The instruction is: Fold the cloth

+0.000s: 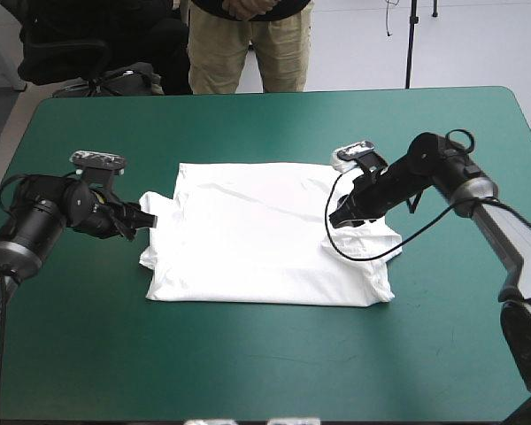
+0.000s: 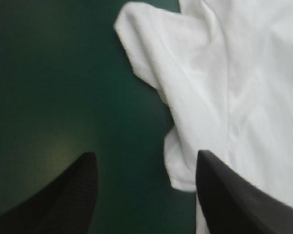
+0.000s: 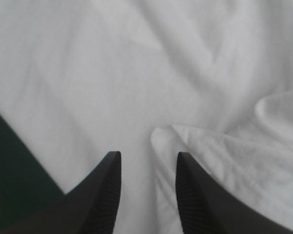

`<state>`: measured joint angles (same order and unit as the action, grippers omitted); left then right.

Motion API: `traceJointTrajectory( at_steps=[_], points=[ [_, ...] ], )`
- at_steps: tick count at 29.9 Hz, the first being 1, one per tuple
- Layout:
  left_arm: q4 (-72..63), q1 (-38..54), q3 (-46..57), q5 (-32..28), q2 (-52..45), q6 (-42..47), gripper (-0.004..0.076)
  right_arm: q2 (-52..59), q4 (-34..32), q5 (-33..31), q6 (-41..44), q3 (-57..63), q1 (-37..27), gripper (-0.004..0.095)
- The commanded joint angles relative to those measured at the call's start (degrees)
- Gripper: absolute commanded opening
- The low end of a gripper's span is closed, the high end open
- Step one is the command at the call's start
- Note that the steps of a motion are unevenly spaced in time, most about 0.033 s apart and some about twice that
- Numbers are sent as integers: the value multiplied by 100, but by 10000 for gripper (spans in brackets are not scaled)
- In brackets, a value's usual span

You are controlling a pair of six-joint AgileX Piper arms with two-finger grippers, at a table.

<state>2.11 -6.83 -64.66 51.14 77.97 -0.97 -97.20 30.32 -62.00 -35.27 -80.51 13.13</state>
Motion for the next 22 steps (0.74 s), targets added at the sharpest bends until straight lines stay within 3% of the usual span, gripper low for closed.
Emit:
traceJointTrajectory(
  at_steps=[1, 4, 8, 18, 20, 22],
  points=[
    [-795, 573, -195, -754, 40, -48, 435, 507, 214, -539, -80, -454, -90, 365],
    [-1715, 955, -242, -1176, 498, -598, 434, 590, 416, -573, -65, -503, -90, 363],
    [-2321, 1028, -624, -1209, 1246, -1124, 433, 590, 620, -585, -77, -503, -90, 329],
    [-2493, 1018, -1638, -951, 2815, -1168, 433, 590, 652, -849, -146, -503, -90, 229],
    [-2648, 1006, -1678, -822, 2964, -1388, 412, 590, 652, -849, -146, -503, -90, 229],
    [-2840, 981, -1688, -664, 3050, -1676, 318, 590, 652, -849, -146, -503, -90, 229]
  ],
)
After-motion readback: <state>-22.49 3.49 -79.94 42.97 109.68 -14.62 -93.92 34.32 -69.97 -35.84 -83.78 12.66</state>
